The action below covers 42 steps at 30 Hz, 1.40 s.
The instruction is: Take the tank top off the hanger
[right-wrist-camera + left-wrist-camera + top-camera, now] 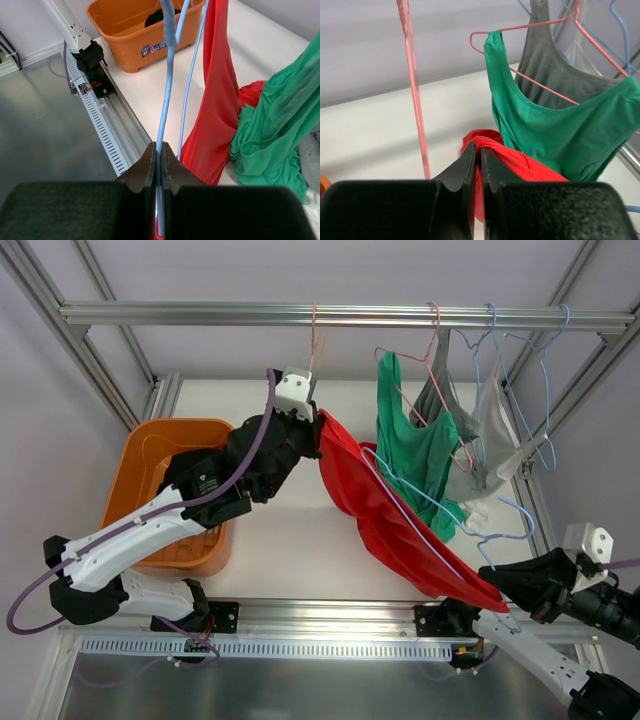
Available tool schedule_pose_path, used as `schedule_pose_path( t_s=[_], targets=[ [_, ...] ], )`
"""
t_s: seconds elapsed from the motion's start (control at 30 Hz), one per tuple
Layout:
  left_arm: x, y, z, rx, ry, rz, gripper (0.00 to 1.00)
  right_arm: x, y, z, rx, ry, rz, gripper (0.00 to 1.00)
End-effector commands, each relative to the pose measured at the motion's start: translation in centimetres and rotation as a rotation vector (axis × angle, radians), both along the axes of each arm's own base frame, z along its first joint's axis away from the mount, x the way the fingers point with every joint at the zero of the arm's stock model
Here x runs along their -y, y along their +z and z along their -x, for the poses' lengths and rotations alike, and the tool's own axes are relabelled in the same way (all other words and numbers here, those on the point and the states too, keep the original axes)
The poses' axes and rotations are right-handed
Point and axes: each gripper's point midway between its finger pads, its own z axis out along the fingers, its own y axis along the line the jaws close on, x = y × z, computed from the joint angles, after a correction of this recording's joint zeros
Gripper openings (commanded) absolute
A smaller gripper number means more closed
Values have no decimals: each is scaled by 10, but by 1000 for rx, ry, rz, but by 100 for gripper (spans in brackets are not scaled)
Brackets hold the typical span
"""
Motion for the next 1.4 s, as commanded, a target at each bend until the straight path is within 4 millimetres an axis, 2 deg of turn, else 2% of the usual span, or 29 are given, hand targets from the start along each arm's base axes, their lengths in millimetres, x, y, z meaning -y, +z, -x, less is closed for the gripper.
schedule_pose_path(
  t_s=[0.0, 0.1, 0.13, 0.17, 0.2, 0.27, 0.3, 0.33, 0.37, 0.43, 0.47, 0.5, 0.57, 0.6, 0.67, 0.73, 0.87, 0.9, 0.97, 1.0, 1.03, 1.07, 1.1, 1.13, 1.17, 1.2, 1.27, 1.3, 1.37],
  targets=[
    [-27, 31, 7, 29, 60, 151, 0, 7, 9, 12, 81, 35, -20, 0],
    [-14, 35, 25, 26, -89, 169, 0, 6, 15, 5, 102, 4, -57, 0],
    [-1, 34, 37, 16, -195, 173, 0, 5, 30, -1, 147, -21, -111, 0],
    [5, 31, 45, 2, -250, 184, 0, 0, 25, -13, 140, -54, -122, 0],
    [6, 23, 54, -14, -299, 187, 0, -3, 47, -18, 205, -66, -210, 0],
    [18, 15, 78, -44, -446, 200, 0, -3, 63, -23, 269, -92, -322, 0],
    [20, 2, 89, -61, -504, 190, 0, -15, 77, -36, 329, -88, -405, 1],
    [23, -4, 99, -73, -566, 185, 0, -18, 86, -36, 345, -73, -477, 0],
    [32, -9, 124, -86, -711, 182, 0, -28, 91, -37, 367, -31, -511, 0],
    [38, -34, 152, -120, -874, 139, 0, -52, 106, -53, 409, 24, -622, 0],
    [41, -39, 177, -138, -1021, 128, 0, -61, 112, -54, 429, 62, -650, 0],
    [43, -59, 186, -173, -1068, 99, 0, -61, 135, -52, 508, 86, -735, 0],
    [44, -77, 198, -223, -1119, 85, 0, -85, 130, -71, 462, 122, -770, 0],
    [45, -98, 200, -267, -1124, 62, 0, -79, 150, -65, 540, 142, -854, 0],
    [44, -126, 198, -335, -1081, 43, 0, -85, 147, -80, 551, 118, -911, 0],
    [40, -141, 180, -347, -961, 34, 0, -72, 157, -78, 641, 90, -992, 0],
    [27, -177, 158, -398, -782, 16, 0, -63, 146, -104, 663, -81, -948, 0],
    [24, -181, 154, -400, -746, 18, 0, -73, 125, -120, 591, -118, -827, 0],
    [15, -192, 145, -410, -668, 17, 0, -72, 122, -118, 577, -121, -760, 0],
    [12, -194, 142, -410, -643, 20, 0, -80, 91, -129, 468, -145, -616, 0],
    [9, -197, 141, -413, -625, 18, 1, -79, 79, -130, 398, -160, -547, 0],
    [5, -199, 142, -415, -625, 20, 6, -72, 72, -134, 329, -212, -490, 1],
    [4, -201, 143, -417, -621, 19, 13, -65, 49, -128, 198, -231, -342, 0],
    [1, -201, 140, -409, -602, 16, 15, -60, 40, -125, 138, -250, -294, 0],
    [-1, -202, 142, -409, -606, 11, 20, -53, 16, -121, 39, -281, -219, 1],
    [-2, -203, 142, -409, -609, 7, 33, -49, 14, -118, 11, -292, -211, 0],
    [-2, -201, 143, -408, -616, 2, 37, -45, -12, -119, -82, -332, -128, 0],
    [-3, -201, 144, -407, -618, -1, 46, -42, -13, -120, -96, -349, -109, 0],
    [-1, -196, 150, -414, -653, 4, 51, -37, -29, -130, -143, -411, -30, 0]
  ],
)
